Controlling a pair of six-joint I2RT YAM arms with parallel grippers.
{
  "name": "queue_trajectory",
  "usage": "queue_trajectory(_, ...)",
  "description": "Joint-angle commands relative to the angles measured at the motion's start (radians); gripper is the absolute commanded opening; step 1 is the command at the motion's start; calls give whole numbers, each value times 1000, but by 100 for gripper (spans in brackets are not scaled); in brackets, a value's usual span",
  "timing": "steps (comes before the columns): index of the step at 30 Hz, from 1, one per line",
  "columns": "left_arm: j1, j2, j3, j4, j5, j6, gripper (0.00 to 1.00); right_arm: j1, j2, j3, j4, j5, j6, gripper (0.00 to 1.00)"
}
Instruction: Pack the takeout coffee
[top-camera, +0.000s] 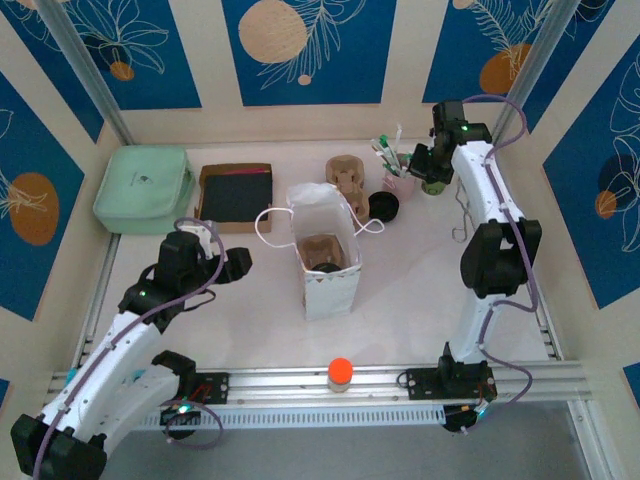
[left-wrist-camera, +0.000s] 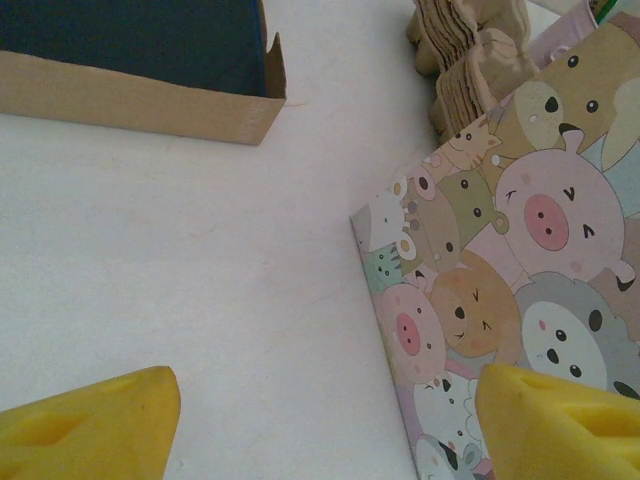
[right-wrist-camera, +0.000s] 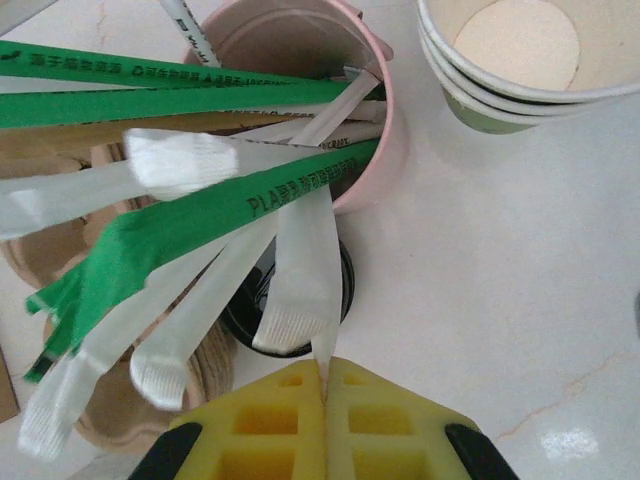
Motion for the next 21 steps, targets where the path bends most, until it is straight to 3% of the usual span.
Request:
queue_trajectory(1, 11, -18, 39, -14, 10, 12, 78, 1, -60, -13, -29, 11, -16, 6)
queue_trajectory(21, 10, -38, 52, -25, 15, 9, 77, 21, -89, 36, -74, 53, -29, 6)
